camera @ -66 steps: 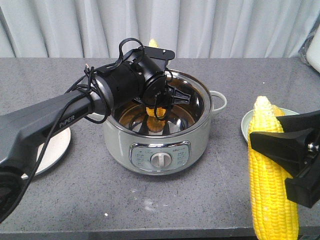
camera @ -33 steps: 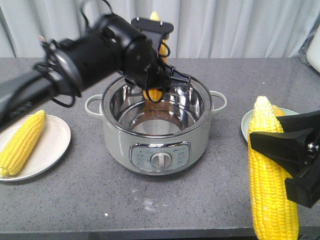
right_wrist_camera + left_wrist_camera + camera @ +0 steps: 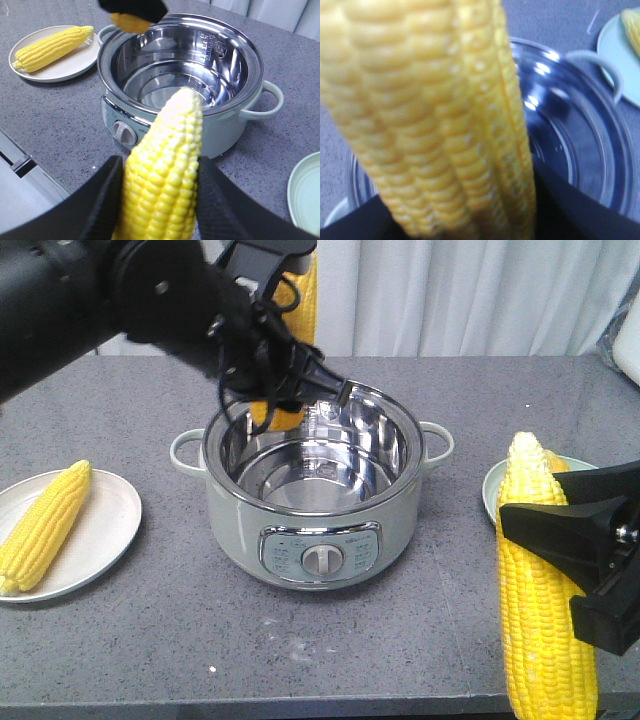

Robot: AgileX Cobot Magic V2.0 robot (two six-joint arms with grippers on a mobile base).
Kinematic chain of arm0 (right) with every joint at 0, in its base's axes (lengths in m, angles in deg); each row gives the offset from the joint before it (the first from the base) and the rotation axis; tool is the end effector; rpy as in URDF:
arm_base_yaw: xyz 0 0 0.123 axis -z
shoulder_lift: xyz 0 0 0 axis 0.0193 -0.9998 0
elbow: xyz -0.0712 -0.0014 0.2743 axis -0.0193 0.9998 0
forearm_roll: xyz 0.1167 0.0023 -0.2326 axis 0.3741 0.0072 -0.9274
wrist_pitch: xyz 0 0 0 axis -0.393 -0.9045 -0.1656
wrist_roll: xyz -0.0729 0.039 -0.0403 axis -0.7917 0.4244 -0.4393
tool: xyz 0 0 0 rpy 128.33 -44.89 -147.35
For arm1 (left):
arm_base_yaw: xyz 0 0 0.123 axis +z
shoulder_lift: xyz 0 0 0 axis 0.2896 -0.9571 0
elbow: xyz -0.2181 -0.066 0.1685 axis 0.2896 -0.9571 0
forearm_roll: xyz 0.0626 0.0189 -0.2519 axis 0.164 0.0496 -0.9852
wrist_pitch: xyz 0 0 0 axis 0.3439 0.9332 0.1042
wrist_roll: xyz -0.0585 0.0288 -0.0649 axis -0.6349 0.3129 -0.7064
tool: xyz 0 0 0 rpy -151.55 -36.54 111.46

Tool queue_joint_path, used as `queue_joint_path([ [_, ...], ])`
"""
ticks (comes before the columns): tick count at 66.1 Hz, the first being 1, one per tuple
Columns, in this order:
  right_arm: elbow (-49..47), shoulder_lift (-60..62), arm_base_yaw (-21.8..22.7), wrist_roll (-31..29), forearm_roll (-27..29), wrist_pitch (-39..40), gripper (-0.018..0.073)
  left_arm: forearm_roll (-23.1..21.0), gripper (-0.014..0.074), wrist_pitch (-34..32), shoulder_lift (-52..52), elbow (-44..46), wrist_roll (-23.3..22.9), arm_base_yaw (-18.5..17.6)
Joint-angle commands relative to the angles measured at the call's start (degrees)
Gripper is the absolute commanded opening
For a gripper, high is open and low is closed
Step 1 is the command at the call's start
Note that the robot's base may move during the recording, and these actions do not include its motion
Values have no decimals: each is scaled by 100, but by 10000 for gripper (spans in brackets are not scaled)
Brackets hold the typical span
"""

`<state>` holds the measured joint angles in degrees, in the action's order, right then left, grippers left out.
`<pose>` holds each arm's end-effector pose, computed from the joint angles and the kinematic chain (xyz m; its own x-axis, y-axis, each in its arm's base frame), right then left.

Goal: Distribute corn equally
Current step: 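Lift the last cob out of the pot with the left gripper, then turn the base away from the pot holding a cob in each gripper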

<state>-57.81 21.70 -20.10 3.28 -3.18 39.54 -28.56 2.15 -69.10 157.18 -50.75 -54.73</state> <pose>0.1391 0.0808 0.3795 -0.3913 -0.2820 -0.8760 -0.6218 0.7828 0.0257 0.3171 -0.2321 0.3866 -0.6117 0.3803 -0.6936 0.4953 0.8678 0.0391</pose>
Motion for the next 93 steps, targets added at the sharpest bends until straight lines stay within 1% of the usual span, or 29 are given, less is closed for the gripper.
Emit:
queue_joint_path([
  [1, -144, 28, 25, -49, 86, 355, 151, -99, 293, -595, 782, -499, 235, 46],
  [6, -144, 28, 25, -49, 86, 355, 151, -367, 293, -689, 1149, -975, 500, 173],
  [10, -144, 28, 25, -49, 86, 355, 151, -630, 293, -797, 1413, -1318, 701, 362],
  [13, -144, 28, 25, -49, 86, 355, 151, -892, 293, -874, 1644, -1590, 1035, 496],
  [17, -144, 28, 25, -49, 86, 355, 151, -1277, 293, -957, 1908, -1878, 1361, 671],
  [19, -144, 28, 25, -49, 86, 355, 151, -1481, 293, -1016, 2079, -2025, 1612, 761],
  [20, -144, 28, 25, -49, 86, 355, 151, -1631, 293, -1052, 2146, -2134, 1808, 789],
  [21, -144, 28, 25, -49, 86, 355, 151, -1677, 293, -1067, 2211, -2169, 1880, 821],
  [22, -144, 28, 25, -49, 86, 355, 151, -1816, 293, -1115, 2274, -2276, 2089, 848],
  [26, -144, 28, 25, -49, 86, 355, 151, -2196, 293, -1273, 2569, -2603, 2576, 958],
  [28, -144, 28, 25, -49, 86, 355, 151, -2346, 293, -1334, 2695, -2745, 2865, 996],
  [31, -144, 28, 25, -49, 86, 355, 151, -2556, 293, -1395, 2913, -2963, 3108, 1039],
  [34, -144, 28, 25, -49, 86, 355, 151, -2760, 293, -1423, 3095, -3211, 3475, 1060],
  [39, -144, 28, 25, -49, 86, 355, 151, -2950, 293, -1518, 3386, -3561, 3739, 1065],
  [46, -144, 28, 25, -49, 86, 355, 151, -3041, 293, -1638, 3766, -3973, 3780, 1065],
  [58, -144, 28, 25, -49, 86, 351, 151, -3019, 293, -1844, 4140, -4348, 3787, 1065],
  [63, -144, 28, 25, -49, 86, 351, 151, -2922, 293, -1896, 4165, -4360, 3782, 1065],
  [76, -144, 28, 25, -49, 86, 351, 151, -2936, 293, -1675, 4165, -4355, 3770, 1065],
  [93, -144, 28, 25, -49, 86, 356, 151, -2936, 293, -1669, 4165, -4355, 3770, 1065],
])
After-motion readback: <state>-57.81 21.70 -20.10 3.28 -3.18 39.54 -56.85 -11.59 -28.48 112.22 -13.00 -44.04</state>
